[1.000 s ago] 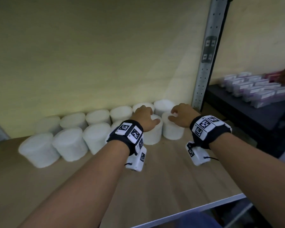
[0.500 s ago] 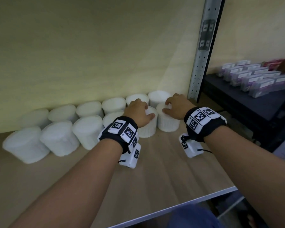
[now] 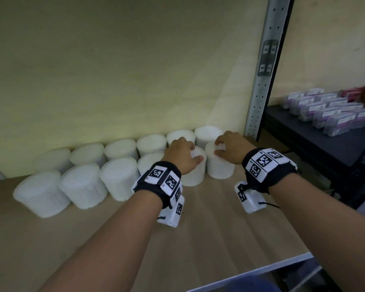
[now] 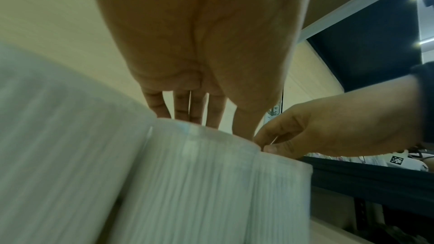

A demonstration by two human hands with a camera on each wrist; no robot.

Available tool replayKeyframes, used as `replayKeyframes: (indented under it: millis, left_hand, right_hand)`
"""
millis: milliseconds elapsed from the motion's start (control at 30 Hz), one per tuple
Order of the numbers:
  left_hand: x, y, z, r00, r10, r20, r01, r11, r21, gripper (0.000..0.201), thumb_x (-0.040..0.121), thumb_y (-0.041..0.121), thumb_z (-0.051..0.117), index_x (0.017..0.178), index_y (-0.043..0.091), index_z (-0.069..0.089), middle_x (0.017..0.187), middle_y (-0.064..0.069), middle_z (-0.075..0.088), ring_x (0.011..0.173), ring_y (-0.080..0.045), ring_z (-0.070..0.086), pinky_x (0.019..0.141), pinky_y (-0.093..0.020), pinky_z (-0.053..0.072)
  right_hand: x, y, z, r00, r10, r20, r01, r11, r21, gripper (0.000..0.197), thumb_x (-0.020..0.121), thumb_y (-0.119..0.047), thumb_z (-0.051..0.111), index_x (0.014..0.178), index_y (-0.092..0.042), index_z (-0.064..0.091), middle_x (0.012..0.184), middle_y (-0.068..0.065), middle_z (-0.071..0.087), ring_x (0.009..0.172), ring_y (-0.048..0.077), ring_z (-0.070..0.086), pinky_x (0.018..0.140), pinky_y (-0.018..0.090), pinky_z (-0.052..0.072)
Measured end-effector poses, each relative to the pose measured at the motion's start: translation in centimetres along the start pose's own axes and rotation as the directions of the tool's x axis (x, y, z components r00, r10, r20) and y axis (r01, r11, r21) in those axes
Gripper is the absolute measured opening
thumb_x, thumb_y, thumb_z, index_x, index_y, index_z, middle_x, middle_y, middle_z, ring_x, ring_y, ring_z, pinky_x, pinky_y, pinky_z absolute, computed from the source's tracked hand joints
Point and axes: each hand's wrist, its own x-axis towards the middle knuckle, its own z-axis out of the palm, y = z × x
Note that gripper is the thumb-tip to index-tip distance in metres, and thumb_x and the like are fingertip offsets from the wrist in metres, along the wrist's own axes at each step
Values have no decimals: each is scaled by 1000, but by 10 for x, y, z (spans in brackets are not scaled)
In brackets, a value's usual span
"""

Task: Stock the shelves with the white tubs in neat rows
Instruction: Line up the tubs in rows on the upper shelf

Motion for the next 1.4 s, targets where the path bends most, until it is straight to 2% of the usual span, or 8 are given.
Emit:
replayKeyframes:
  millis: [267, 367, 467, 700, 933, 1133, 1267, 1400]
  left_hand:
    - [-1, 1, 1, 1000, -3, -6, 3, 1000, -1, 51, 88, 45, 58, 127, 13, 55, 127, -7, 49, 122, -25, 46, 102, -42, 41]
    - [-1, 1, 2, 1000, -4, -5, 4, 1000, 9, 50, 89, 45, 57, 128, 13, 54, 128, -7, 48, 123, -26, 45, 102, -42, 41]
    - [-2, 1, 3, 1000, -3, -13, 3, 1000, 2, 50, 89, 44, 57, 128, 14, 54, 130, -7, 48, 123, -25, 45, 101, -40, 41]
    - [0, 0, 5, 1000, 0, -21, 0, 1000, -4, 50, 89, 45, 57, 128, 14, 54, 130, -7, 48, 124, -25, 44, 103, -39, 40]
    - [0, -1, 5, 1000, -4, -23, 4, 1000, -12, 50, 89, 44, 58, 128, 14, 54, 130, -7, 48, 124, -25, 44, 104, -40, 39]
    - [-1, 0, 4, 1000, -3, -27, 3, 1000, -7, 49, 89, 43, 57, 128, 14, 54, 130, -7, 48, 124, -26, 44, 102, -39, 40]
    - [-2, 1, 4, 1000, -3, -17, 3, 1000, -6, 49, 90, 43, 57, 128, 14, 53, 130, -7, 47, 124, -26, 43, 103, -39, 40]
    - [-1, 1, 4, 1000, -7, -16, 7, 1000, -4, 49, 89, 43, 57, 128, 14, 53, 131, -7, 47, 125, -26, 43, 103, -40, 39]
  right_hand:
    - [2, 5, -3, 1000, -13, -4, 13, 989, 145, 39, 92, -11, 54, 129, -23, 57, 142, 4, 45, 132, 24, 42, 107, 31, 37]
    - [3, 0, -4, 994, 81, -75, -69, 987, 147, 40, 91, -29, 58, 130, -22, 55, 136, 6, 46, 132, 28, 38, 110, 41, 35]
    - [2, -4, 0, 992, 128, -18, -127, 991, 42, 52, 91, -45, 55, 134, -17, 50, 139, 11, 40, 133, 31, 34, 111, 45, 32]
    - [3, -5, 2, 995, 102, 0, -102, 994, -38, 54, 91, -47, 54, 133, -12, 50, 138, 13, 41, 131, 32, 36, 107, 45, 35]
    - [2, -1, -5, 997, 18, 81, -18, 1000, -10, 49, 94, -34, 55, 141, -21, 45, 148, 5, 35, 137, 27, 32, 111, 38, 31]
    - [4, 2, -4, 995, -35, 89, 27, 995, 92, 40, 93, -12, 52, 130, -25, 57, 146, 2, 43, 132, 22, 44, 106, 29, 39]
    - [4, -3, -3, 997, 46, -65, -42, 997, 67, 41, 93, -34, 55, 130, -16, 55, 136, 10, 47, 129, 29, 42, 107, 36, 37]
    - [4, -6, 4, 997, 81, -10, -81, 995, -58, 56, 92, -47, 52, 134, -10, 49, 136, 14, 43, 129, 32, 38, 105, 42, 38]
